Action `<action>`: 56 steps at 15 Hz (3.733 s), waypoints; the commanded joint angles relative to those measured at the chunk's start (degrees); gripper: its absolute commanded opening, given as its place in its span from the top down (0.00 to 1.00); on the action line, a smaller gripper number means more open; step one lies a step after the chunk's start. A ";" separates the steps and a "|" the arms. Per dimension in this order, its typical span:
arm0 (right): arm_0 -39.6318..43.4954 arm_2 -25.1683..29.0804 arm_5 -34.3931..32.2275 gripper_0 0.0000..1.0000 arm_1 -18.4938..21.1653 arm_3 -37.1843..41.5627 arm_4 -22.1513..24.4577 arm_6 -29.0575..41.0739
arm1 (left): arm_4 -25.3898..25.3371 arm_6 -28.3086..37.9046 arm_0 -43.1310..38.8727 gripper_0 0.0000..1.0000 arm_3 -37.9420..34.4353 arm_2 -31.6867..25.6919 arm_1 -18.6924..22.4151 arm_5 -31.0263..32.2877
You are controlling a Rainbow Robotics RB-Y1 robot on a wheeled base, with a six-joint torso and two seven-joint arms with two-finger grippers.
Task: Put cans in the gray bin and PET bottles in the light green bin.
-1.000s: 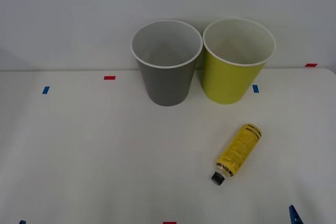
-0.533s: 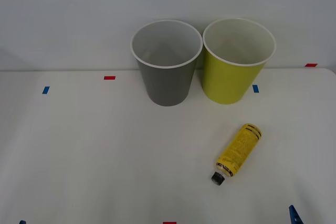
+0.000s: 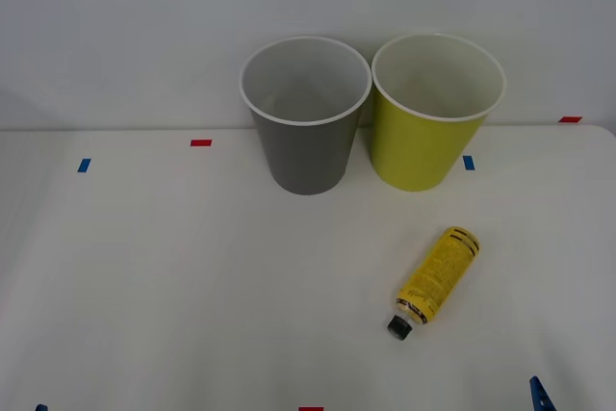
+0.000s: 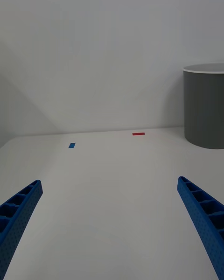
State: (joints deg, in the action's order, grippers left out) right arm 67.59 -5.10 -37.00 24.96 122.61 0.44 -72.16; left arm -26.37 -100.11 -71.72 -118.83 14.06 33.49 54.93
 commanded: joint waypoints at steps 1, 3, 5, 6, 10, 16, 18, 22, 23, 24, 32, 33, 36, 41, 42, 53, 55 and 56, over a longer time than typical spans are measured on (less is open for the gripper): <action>0.00 0.00 0.00 0.00 0.00 0.00 0.00 0.00 | 0.00 0.00 0.00 0.00 0.00 0.00 0.00 0.00; 0.00 0.00 0.00 0.00 0.00 0.00 0.00 0.00 | 0.00 0.00 0.00 0.00 0.00 0.00 0.00 0.00; 0.00 0.00 0.00 0.00 0.00 0.00 0.00 0.00 | 0.00 0.00 0.00 0.00 0.00 0.00 0.00 0.00; 0.00 0.00 0.00 0.00 0.00 0.00 0.00 0.00 | 0.00 0.00 0.00 0.00 0.00 0.00 0.00 0.00; -0.88 -0.26 0.88 0.00 -0.97 -2.37 0.18 -0.18 | 0.00 0.00 0.00 0.00 0.00 0.00 0.00 0.00; -3.08 1.05 0.97 0.00 -1.58 -2.28 0.62 0.00 | 0.00 0.00 0.00 0.00 0.00 0.00 0.00 0.00; -3.95 0.79 2.81 0.00 -1.49 -2.28 -1.93 0.09 | 0.00 0.00 0.00 0.00 0.00 0.00 0.00 0.00; -4.83 -1.05 14.68 0.00 -1.41 3.08 -7.38 -0.18 | 0.00 0.00 0.00 0.00 0.00 0.00 0.00 0.00; -4.75 -1.49 20.48 0.00 -1.41 6.68 -9.93 -0.35 | 0.00 0.00 0.00 0.00 0.00 0.00 0.00 0.00; -4.92 -1.76 24.61 0.00 -1.41 8.97 -11.69 -0.26 | 0.00 0.00 0.00 0.00 0.00 0.00 0.00 0.00; -14.06 2.20 46.41 0.00 -0.53 13.80 -27.16 2.20 | 0.00 0.00 0.00 0.00 0.00 0.00 0.00 0.00; -15.38 3.08 50.10 0.00 -0.44 14.59 -28.48 3.69 | 0.00 0.00 0.00 0.00 0.00 0.00 0.00 0.00; -21.01 3.78 60.29 0.00 0.35 16.35 -27.95 13.18 | 0.00 0.00 0.00 0.00 0.00 0.00 0.00 0.00; -33.84 4.13 75.94 0.00 2.37 16.35 -24.87 25.93 | 0.00 0.00 0.00 0.00 0.00 0.00 0.00 0.00; -36.39 3.78 79.28 0.00 2.81 16.35 -24.17 28.92 | 0.00 0.00 0.00 0.00 0.00 0.00 0.00 0.00; -56.95 -4.04 109.07 0.00 10.55 15.73 -22.24 55.81 | 0.00 0.00 0.00 0.00 0.00 0.00 0.00 0.00; -60.73 -4.04 111.71 0.00 11.78 13.45 -25.40 56.16 | 0.00 0.00 0.00 0.00 0.00 0.00 0.00 0.00; -62.49 -4.04 111.80 0.00 12.83 11.78 -27.69 56.25 | 0.00 0.00 0.00 0.00 0.00 0.00 0.00 0.00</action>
State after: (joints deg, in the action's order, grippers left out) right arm 6.73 -9.13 74.49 36.76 135.92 -25.16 -16.08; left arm -26.37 -100.11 -71.72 -118.83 14.06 33.49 54.93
